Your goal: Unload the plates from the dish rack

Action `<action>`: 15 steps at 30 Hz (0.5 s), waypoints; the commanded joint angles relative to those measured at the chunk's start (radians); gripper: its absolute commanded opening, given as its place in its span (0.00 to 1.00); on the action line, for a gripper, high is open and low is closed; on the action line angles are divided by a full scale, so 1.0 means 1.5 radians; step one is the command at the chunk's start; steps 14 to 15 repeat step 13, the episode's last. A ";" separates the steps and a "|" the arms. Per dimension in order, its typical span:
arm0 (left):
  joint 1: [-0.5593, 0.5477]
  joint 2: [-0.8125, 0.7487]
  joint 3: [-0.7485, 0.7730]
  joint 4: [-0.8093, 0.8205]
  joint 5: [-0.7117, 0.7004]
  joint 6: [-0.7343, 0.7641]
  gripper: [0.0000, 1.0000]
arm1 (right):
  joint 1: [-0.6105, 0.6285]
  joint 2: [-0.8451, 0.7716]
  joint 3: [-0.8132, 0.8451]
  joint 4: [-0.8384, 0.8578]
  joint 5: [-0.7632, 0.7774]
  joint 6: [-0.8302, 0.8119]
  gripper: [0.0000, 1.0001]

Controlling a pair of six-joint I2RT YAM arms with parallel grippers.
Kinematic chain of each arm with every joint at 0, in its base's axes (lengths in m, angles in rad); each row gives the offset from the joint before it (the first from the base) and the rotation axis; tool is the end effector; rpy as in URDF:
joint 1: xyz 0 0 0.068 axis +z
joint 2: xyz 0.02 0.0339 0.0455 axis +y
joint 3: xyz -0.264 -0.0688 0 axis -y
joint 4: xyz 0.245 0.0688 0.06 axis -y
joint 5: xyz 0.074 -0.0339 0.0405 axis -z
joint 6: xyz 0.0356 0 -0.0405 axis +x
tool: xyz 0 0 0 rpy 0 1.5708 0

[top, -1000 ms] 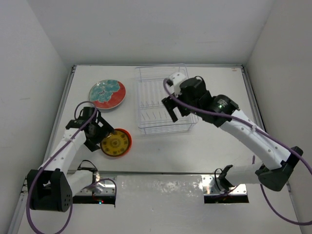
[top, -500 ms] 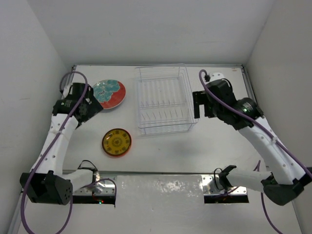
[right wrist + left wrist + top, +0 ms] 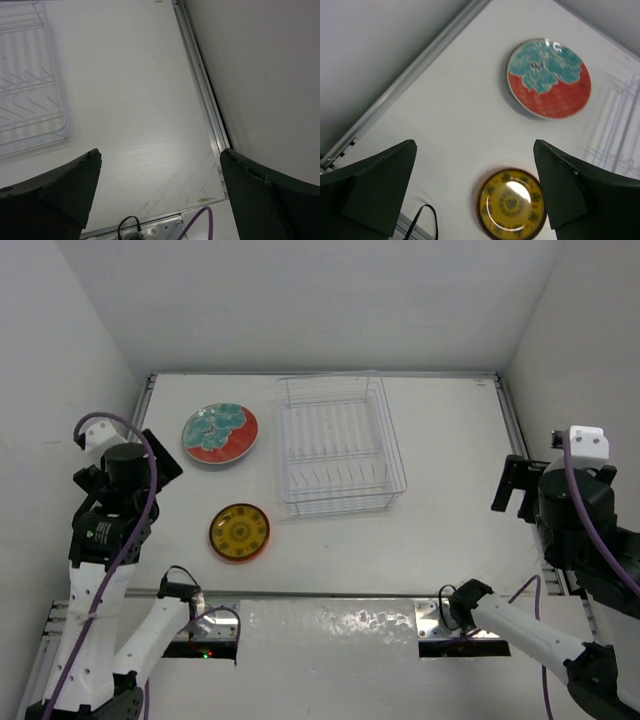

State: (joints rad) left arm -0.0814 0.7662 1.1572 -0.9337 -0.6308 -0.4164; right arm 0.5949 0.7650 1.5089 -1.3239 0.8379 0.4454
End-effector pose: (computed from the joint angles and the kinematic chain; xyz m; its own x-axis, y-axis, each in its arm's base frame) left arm 0.1227 0.0111 0.3923 -0.2937 -0.3038 -0.9063 -0.6085 0.7906 -0.0678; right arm 0.0571 0.0067 0.4528 -0.3493 0.1117 -0.9303 0.3218 0.9468 -0.0072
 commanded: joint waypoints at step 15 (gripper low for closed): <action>-0.028 -0.155 -0.070 0.036 0.046 0.015 1.00 | -0.001 -0.034 -0.022 -0.085 0.046 -0.007 0.99</action>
